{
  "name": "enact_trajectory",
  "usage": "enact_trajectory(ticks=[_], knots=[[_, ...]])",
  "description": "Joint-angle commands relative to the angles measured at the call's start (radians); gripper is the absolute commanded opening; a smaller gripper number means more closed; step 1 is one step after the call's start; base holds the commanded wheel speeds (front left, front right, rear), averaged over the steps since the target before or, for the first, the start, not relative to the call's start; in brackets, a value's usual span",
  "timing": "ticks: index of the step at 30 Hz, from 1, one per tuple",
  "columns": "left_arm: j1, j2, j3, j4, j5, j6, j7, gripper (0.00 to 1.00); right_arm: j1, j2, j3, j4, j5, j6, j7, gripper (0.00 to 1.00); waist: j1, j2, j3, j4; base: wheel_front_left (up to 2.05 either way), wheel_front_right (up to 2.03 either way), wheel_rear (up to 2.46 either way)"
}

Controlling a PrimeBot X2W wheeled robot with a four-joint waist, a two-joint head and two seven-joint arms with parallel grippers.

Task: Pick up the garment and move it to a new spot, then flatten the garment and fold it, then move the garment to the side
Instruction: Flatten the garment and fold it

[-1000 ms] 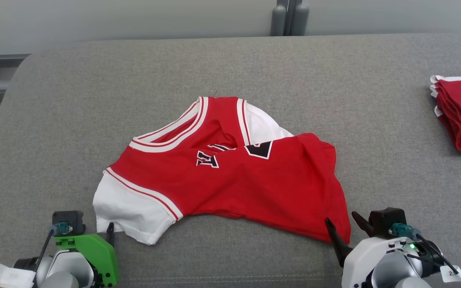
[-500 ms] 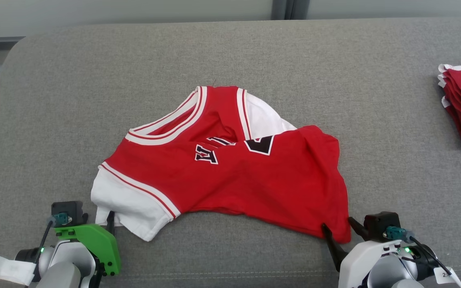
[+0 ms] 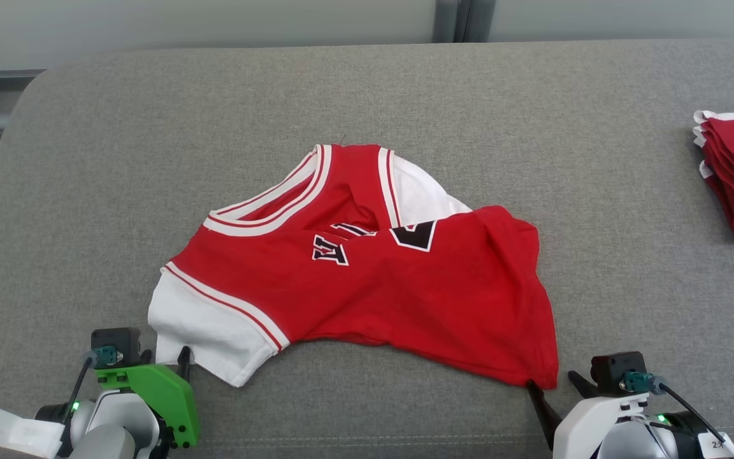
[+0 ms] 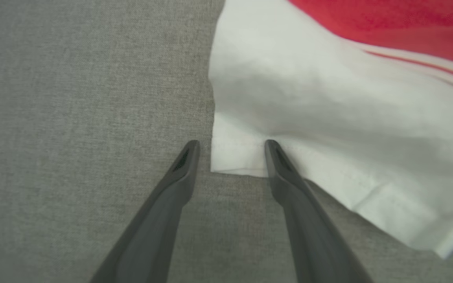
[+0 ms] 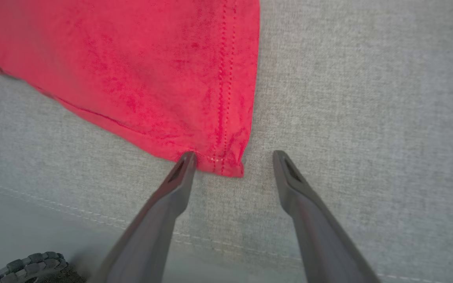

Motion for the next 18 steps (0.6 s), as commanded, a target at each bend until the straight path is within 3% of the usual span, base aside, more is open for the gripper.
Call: enact_trajectory(ticks=[1, 2, 3, 5, 7, 9, 18], knots=[[0.033, -0.008, -0.010, 0.015, -0.007, -0.002, 0.016, 0.78, 0.003, -0.001, 0.001, 0.004, 0.008, 0.000, 0.006, 1.00, 0.0000, 0.0000, 0.004, 0.000, 0.00, 0.00, 0.00], [0.029, -0.006, -0.011, 0.015, -0.007, -0.003, 0.013, 0.75, -0.001, -0.002, 0.001, 0.005, 0.010, 0.000, 0.005, 1.00, 0.0000, 0.0000, 0.006, 0.001, 0.00, 0.00, 0.00], [0.024, -0.004, -0.011, 0.015, -0.007, -0.004, 0.010, 0.64, -0.005, -0.002, 0.001, 0.008, 0.014, 0.000, 0.005, 1.00, 0.0000, 0.0000, 0.009, 0.001, 0.00, 0.00, 0.00], [0.011, -0.002, -0.010, 0.017, -0.008, -0.004, 0.006, 0.52, -0.009, -0.001, 0.001, 0.017, 0.016, 0.000, 0.009, 0.84, 0.0000, 0.0000, 0.015, 0.003, 0.00, 0.00, 0.00], [0.001, -0.004, -0.012, 0.025, -0.010, -0.003, 0.014, 0.38, -0.013, -0.001, -0.002, 0.028, 0.021, 0.000, 0.015, 0.37, 0.0000, 0.0000, 0.021, 0.006, 0.00, 0.00, 0.00], [-0.006, -0.006, -0.013, 0.032, -0.011, 0.001, 0.021, 0.00, -0.019, -0.001, -0.002, 0.038, 0.020, 0.000, 0.020, 0.00, 0.0000, 0.0000, 0.025, 0.009, 0.00, 0.00, 0.00], [0.001, -0.009, 0.025, 0.010, -0.046, 0.011, -0.032, 0.00, -0.039, -0.001, -0.007, 0.041, 0.058, -0.001, -0.023, 0.00, 0.0000, 0.0000, 0.013, 0.010, 0.00, 0.00, 0.00]])
